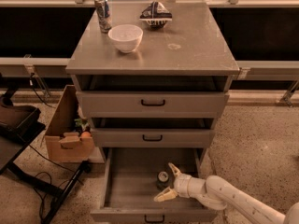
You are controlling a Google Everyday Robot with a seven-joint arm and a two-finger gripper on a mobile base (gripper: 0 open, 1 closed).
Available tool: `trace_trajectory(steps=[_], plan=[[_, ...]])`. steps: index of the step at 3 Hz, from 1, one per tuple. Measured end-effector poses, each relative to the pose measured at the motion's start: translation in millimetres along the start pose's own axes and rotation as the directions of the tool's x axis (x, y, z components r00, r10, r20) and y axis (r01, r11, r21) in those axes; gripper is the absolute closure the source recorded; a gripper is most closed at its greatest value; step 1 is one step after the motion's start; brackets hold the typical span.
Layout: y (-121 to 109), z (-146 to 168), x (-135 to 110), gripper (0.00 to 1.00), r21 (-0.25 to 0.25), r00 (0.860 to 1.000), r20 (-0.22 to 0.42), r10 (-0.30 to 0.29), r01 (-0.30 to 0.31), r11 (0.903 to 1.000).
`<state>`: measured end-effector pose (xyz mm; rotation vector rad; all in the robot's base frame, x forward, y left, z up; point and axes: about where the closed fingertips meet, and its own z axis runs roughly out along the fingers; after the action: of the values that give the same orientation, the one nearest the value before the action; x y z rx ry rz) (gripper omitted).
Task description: Pick green can from bottom drawer and place on counter
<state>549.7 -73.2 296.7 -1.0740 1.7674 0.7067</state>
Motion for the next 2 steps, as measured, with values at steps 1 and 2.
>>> trace_trajectory(steps=[1,2], plan=[[-34.5,8.7,16.9,0.0,0.029,0.998,0.011,-0.054,0.054,0.9981],[-62.8,19.7,33.7,0.0,0.051,0.996,0.011,-0.085,0.084,0.9952]])
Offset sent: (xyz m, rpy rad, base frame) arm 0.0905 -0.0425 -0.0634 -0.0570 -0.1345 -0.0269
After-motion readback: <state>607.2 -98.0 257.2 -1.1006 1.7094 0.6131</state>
